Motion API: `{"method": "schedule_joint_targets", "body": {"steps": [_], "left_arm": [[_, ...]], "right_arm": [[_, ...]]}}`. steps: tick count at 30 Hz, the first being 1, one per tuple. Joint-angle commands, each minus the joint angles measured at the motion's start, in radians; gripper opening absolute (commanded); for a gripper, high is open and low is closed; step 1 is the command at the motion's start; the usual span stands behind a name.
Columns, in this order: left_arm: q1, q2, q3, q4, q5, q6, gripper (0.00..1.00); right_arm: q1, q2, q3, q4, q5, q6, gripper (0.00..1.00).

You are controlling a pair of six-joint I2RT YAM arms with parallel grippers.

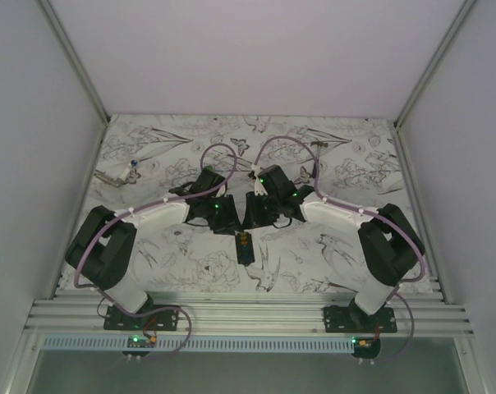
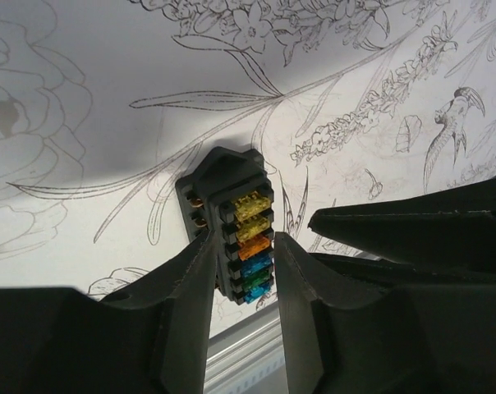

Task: Snap on the fuse box
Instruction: Adjust the fuse in the fuse box base.

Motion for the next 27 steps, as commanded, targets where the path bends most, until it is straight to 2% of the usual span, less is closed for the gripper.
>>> {"method": "schedule_joint_targets", "body": {"steps": [1,27], "left_arm": [[0.01,0.042,0.033,0.004,0.043,-0.005,0.35],[0.013,0.099,0.009,0.005,0.051,-0.008,0.28]], "right_arm": [[-0.013,0.032,-0.015,0.082,-0.041,0.048,0.31],[-0.031,0.069,-0.054,0.082,-0.003,0.083,0.29]]}}
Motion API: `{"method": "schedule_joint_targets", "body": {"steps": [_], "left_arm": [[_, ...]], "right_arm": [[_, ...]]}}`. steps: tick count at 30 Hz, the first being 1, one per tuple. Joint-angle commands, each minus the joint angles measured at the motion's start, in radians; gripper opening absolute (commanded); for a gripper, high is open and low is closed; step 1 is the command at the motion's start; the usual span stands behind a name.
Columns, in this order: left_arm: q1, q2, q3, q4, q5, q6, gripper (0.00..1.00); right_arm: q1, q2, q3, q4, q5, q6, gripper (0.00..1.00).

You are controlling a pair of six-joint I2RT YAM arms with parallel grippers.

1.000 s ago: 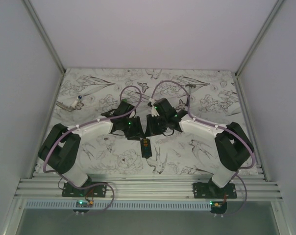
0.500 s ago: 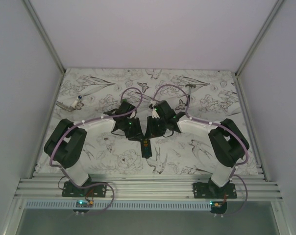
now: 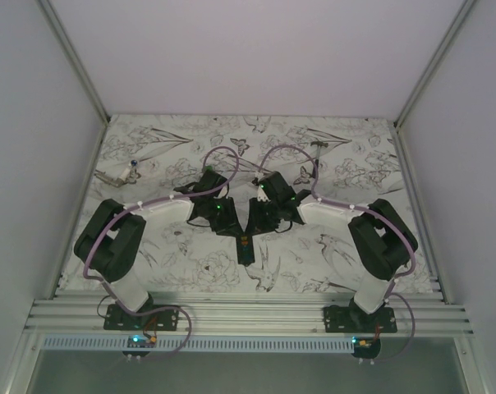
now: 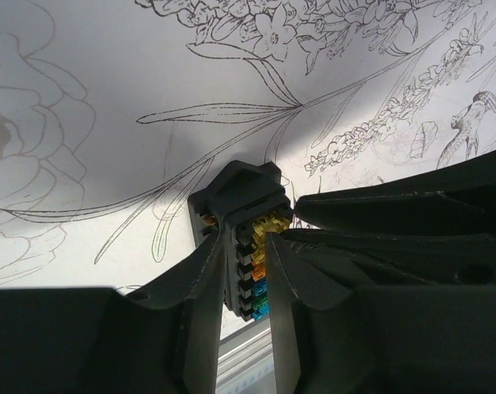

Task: Snap on the fuse box
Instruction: Adjust the fuse in the fuse box base.

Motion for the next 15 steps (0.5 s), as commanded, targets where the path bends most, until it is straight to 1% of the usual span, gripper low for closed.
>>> {"method": "schedule_joint_targets", "body": {"steps": [1,5,8,13,15], "left_arm": [[0.002,0.019,-0.008,-0.007,0.018,-0.008,0.27],[0.002,0.03,-0.006,-0.007,0.025,-0.008,0.26],[0.002,0.038,-0.013,-0.007,0.03,-0.01,0.24],[-0.006,0.054,-0.045,0.004,0.038,-0.023,0.19],[-0.011,0.065,-0.064,0.013,0.043,-0.028,0.16]], "right_arm": [[-0.011,0.008,0.005,0.029,0.0,0.023,0.28],[-0.01,0.024,0.013,0.032,-0.018,0.025,0.26],[-0.01,0.047,0.02,0.019,-0.041,0.021,0.21],[0.0,0.091,0.042,-0.047,-0.047,-0.016,0.13],[0.011,0.109,0.05,-0.075,-0.04,-0.03,0.12]]}}
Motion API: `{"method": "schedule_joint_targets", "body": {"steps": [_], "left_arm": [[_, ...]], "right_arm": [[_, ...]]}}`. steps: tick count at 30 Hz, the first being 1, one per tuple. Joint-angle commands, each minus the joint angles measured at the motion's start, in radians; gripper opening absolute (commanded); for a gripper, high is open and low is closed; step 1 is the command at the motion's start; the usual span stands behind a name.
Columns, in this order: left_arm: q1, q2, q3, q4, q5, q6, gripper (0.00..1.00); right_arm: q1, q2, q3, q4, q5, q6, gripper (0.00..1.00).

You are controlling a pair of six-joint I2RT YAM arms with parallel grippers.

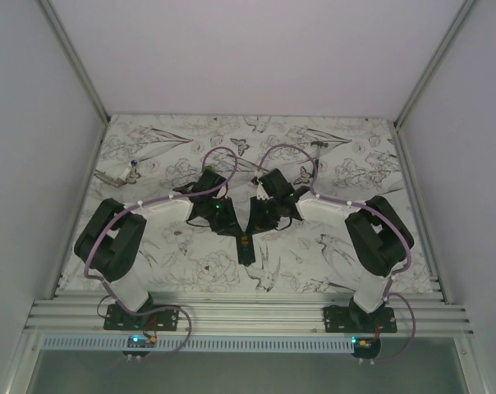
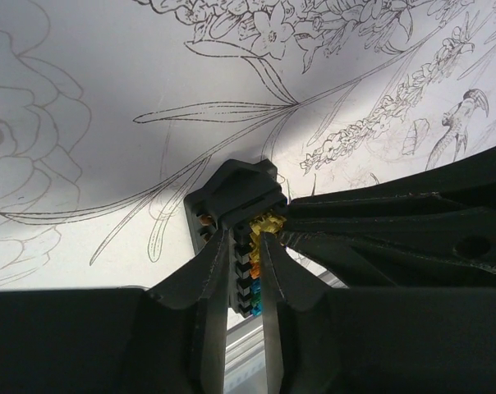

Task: Snap on the fuse box
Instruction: Adjust the fuse in the fuse box base.

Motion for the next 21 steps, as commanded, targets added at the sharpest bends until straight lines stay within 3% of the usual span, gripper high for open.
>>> {"method": "schedule_joint_targets", "body": {"steps": [1,13,21], "left_arm": [[-0.021,0.061,-0.069,0.006,0.016,-0.017,0.15],[-0.048,0.113,-0.157,0.035,0.031,-0.041,0.13],[-0.049,-0.113,-0.129,0.033,-0.043,-0.041,0.27]], "right_arm": [[0.031,0.083,0.025,-0.069,0.023,-0.045,0.11],[0.143,0.165,0.097,-0.219,0.204,-0.122,0.09],[0.156,-0.032,0.127,-0.197,0.309,-0.152,0.22]]}}
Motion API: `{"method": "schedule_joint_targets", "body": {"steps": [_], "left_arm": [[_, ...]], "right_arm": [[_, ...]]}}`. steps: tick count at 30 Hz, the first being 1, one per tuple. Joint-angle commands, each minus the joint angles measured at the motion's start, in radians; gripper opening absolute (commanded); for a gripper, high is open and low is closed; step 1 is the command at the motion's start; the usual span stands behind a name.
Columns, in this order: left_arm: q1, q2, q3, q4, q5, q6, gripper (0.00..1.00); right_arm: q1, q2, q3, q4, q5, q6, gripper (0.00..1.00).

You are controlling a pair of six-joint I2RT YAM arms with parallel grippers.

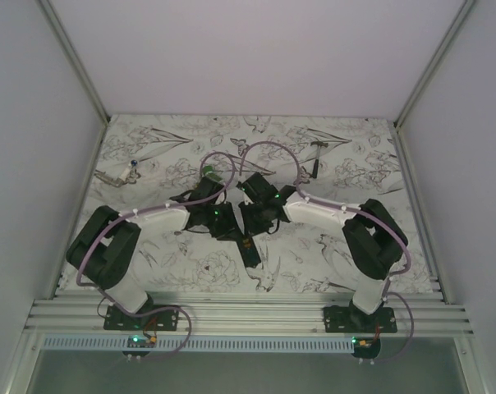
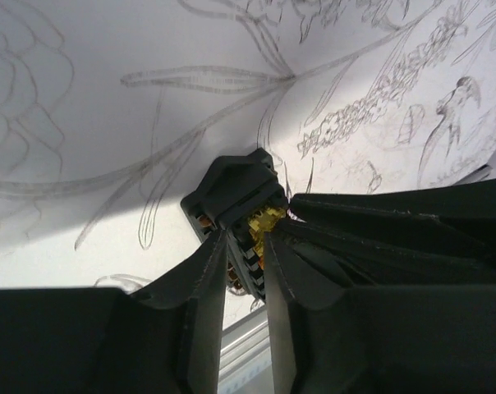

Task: Snap on the fuse box
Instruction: Adjust the fuse in the fuse box base, then adjust the fuse box base at the center of the board.

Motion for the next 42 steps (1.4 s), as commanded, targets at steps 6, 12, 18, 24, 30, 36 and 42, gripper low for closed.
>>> {"method": "schedule_joint_targets", "body": {"steps": [6,12,18,24,30,36,42], "left_arm": [[-0.024,-0.22,-0.059,-0.101,-0.152,0.024,0.42],[0.024,-0.352,-0.095,-0.188,-0.248,0.064,0.54],[0.086,-0.465,-0.125,-0.266,-0.307,0.085,0.61],[0.129,-0.515,-0.147,-0.308,-0.329,0.096,0.65],[0.163,-0.519,-0.151,-0.322,-0.32,0.102,0.67],[0.189,-0.514,-0.139,-0.328,-0.307,0.114,0.67],[0.211,-0.503,-0.121,-0.342,-0.307,0.135,0.68]], "right_arm": [[0.074,-0.152,-0.037,-0.011,0.155,-0.026,0.43],[0.127,-0.155,-0.069,-0.022,0.215,-0.02,0.58],[0.179,-0.106,-0.063,-0.033,0.276,-0.017,0.66],[0.198,-0.038,-0.04,-0.036,0.298,-0.039,0.61],[0.204,0.007,-0.007,-0.04,0.282,-0.093,0.5],[0.201,0.026,0.02,-0.04,0.237,-0.334,0.37],[0.187,0.07,0.065,-0.08,0.058,-0.678,0.36]]}}
